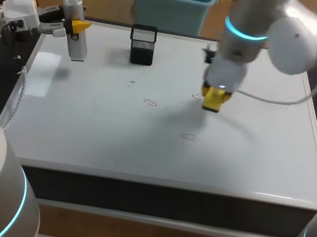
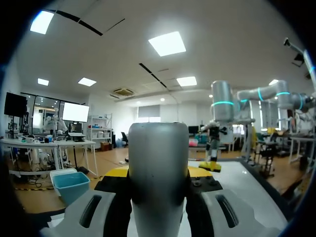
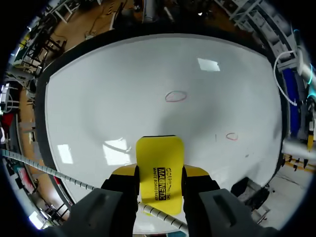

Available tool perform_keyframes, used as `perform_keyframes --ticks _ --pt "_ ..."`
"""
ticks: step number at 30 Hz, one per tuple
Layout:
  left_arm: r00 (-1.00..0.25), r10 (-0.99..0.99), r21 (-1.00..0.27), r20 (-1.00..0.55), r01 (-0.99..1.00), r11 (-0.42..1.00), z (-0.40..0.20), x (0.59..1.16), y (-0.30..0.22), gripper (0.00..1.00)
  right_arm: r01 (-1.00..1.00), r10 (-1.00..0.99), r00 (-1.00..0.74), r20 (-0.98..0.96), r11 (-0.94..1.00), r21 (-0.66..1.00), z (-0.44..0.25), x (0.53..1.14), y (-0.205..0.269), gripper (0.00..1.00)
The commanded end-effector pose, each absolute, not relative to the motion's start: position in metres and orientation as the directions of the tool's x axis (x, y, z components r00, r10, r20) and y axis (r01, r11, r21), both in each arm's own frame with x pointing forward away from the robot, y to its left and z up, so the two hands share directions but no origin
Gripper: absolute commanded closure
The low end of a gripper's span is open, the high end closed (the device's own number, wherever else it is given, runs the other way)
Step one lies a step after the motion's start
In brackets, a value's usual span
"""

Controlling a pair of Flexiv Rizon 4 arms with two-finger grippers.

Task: Pick up the inspection probe, press it on each red-marked spot on the whiteboard one by one, put down the probe, pick up the eraser, and wipe off all the red marks.

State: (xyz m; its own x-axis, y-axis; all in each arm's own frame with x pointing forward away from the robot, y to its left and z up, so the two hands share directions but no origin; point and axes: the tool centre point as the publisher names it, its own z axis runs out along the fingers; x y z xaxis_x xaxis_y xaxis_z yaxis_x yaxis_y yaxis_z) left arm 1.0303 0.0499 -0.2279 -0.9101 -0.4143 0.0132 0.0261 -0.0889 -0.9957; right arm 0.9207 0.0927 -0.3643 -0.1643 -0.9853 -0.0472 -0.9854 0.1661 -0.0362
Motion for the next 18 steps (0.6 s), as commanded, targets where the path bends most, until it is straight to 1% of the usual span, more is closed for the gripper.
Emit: perform_keyframes --ticks 1,10,18 --pt "-0.911 -0.412 -0.995 0.013 0.027 -0.091 -0.228 1.031 0.05 1.0 -0.988 -0.99 -0.133 0.043 0.129 -0.089 -0.368 0.912 0.137 1.0" --pt "-0.911 -0.412 -0.995 0.013 0.027 -0.091 -0.228 1.031 0.05 1.0 -0.999 -1.0 0.005 0.005 -0.005 -0.039 -0.385 0.898 0.198 1.0" --pt "-0.911 -0.412 -0.995 0.013 0.027 -0.091 -0.228 1.031 0.05 1.0 -0.998 -0.998 0.065 -0.022 -0.065 0.002 -0.395 0.899 0.228 1.0"
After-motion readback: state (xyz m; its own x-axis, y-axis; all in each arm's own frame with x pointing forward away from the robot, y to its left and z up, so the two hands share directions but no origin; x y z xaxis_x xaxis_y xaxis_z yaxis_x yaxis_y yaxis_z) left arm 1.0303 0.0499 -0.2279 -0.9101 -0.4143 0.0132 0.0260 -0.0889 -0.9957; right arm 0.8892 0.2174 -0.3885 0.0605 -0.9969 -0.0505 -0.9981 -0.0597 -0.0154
